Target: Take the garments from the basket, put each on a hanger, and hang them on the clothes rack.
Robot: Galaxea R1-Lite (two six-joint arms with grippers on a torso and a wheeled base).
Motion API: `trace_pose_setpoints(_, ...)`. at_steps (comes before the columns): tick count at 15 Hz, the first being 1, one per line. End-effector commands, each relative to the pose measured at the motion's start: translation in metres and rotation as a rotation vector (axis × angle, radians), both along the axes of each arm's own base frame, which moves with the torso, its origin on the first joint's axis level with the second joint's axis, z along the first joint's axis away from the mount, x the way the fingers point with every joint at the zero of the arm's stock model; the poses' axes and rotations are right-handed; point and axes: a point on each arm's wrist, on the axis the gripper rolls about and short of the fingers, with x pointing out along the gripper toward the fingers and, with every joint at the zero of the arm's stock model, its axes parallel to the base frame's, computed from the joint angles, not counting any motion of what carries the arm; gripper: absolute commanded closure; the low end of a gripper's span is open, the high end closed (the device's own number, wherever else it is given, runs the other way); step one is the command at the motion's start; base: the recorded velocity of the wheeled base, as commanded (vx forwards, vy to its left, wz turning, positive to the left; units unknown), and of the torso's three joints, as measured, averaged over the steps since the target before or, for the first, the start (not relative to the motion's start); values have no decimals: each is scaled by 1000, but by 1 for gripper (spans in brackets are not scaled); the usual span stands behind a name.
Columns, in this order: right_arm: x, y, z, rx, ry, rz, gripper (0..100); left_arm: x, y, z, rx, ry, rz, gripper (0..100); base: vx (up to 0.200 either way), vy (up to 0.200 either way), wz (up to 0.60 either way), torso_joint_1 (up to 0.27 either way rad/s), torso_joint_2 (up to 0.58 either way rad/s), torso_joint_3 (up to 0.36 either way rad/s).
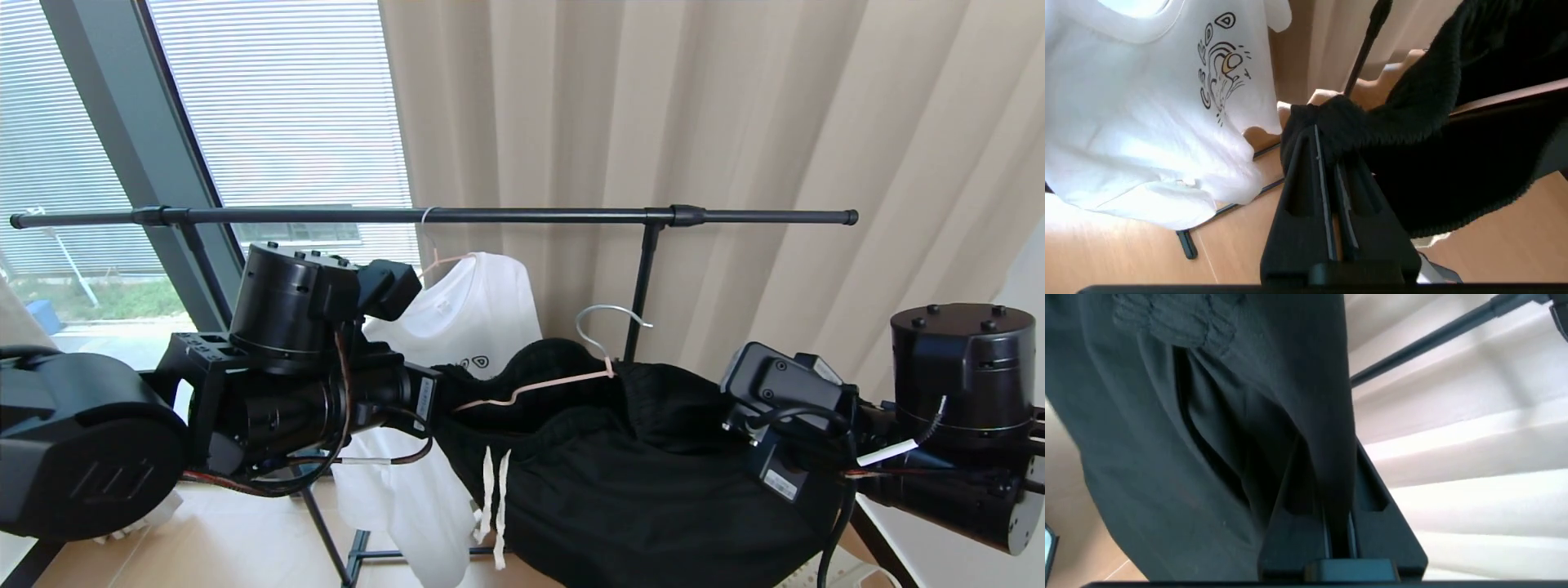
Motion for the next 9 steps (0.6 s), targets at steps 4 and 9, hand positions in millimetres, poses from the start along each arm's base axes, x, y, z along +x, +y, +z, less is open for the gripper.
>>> trace_pose_setpoints(4,8,4,-15,-29,17,-25,100,-12,-1,30,-32,-39,-23,100,0,0,0,0,0,0)
trace_pose_setpoints(9,20,16,-23,20,0,-28,100,-31,-12,35,-56,-29,-85,100,0,0,0,0,0,0)
